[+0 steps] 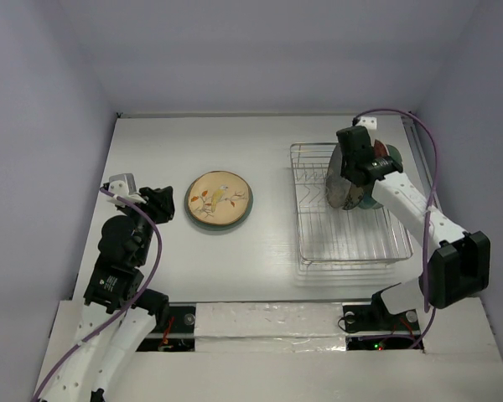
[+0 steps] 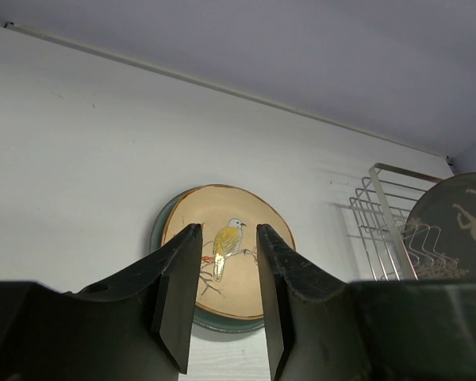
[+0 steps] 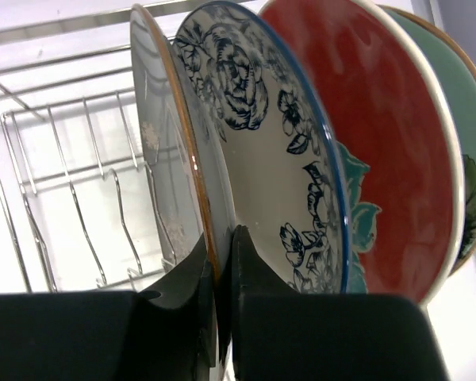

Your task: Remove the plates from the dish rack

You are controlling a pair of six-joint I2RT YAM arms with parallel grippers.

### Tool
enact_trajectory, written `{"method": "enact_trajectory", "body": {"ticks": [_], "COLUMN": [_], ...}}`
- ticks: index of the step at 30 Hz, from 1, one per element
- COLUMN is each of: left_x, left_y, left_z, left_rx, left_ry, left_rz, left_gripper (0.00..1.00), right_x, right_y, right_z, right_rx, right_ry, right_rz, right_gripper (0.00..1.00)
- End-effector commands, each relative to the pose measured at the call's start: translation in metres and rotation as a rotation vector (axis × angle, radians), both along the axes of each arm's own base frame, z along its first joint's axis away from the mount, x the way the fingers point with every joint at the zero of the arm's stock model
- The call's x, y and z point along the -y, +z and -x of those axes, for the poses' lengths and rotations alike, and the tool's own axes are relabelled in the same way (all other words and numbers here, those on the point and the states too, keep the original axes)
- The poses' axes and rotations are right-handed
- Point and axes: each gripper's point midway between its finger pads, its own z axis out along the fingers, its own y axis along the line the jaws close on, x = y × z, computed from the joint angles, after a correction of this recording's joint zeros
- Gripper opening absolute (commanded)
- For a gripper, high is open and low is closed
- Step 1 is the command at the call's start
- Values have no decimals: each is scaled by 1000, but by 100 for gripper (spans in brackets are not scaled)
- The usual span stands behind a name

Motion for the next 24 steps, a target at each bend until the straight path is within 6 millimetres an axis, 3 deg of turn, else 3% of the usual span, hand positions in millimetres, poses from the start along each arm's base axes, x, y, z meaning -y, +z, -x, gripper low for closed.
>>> {"method": "enact_trajectory", "body": {"ticks": [1,8,10,14,19,23,24], "left_x": [1,1,1,1,1,2,2], "left_y": [9,9,8,7,7,7,7], "left_z": [2,1,1,0,0,0,0], "left_rx": [35,35,32,29,28,28,28], "left_ry": [-6,-6,-6,-6,-6,-6,-6], "left_rz": [12,11,11,10,10,10,10], "left_gripper": [31,32,32,34,40,48,49], "right_x": [16,17,14,11,10,-28,-46], "right_y": [34,88,111,156,190,209,199], "right_z": [-14,-13,-15,-3,18,21,20], "right_rx": [80,159,203,299,395,511,509], "right_ry": [-54,-10,4,35,34,175,216], "right_rz": [58,71,48,-9,-61,-246,-322], "right_gripper": [0,0,0,0,0,0,0]}}
